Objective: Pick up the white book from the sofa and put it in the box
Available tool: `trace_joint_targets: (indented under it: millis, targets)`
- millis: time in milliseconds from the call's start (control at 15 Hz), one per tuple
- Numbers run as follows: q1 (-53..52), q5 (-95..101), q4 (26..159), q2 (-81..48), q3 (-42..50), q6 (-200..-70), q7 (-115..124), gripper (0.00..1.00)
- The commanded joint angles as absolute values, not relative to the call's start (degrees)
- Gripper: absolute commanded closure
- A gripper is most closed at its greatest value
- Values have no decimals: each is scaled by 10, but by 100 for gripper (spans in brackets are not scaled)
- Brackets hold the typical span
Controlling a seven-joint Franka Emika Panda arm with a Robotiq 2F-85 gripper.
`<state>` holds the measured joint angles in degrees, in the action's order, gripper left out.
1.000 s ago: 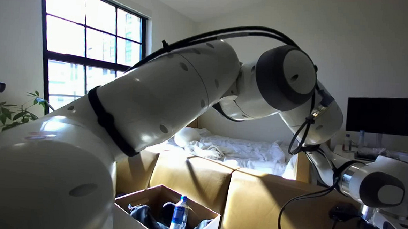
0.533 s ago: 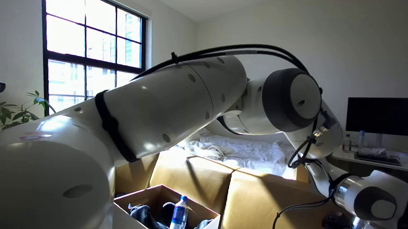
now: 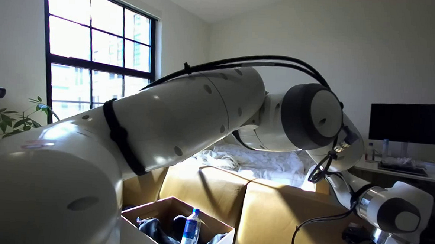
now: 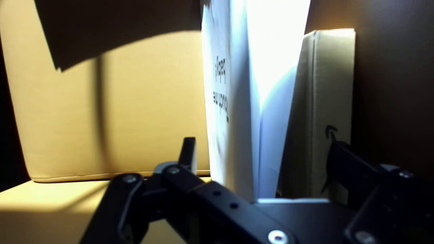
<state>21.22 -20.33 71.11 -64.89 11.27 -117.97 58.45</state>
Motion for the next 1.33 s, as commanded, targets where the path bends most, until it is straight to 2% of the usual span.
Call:
trace_joint_targets:
  millis: [0,733,1267]
  targets:
    - [220,-207,722,-640,106,-1158,572,0]
    - [219,-216,810,-580,108,-1195,566,0]
    - [216,-215,826,-567,113,-1182,568,0]
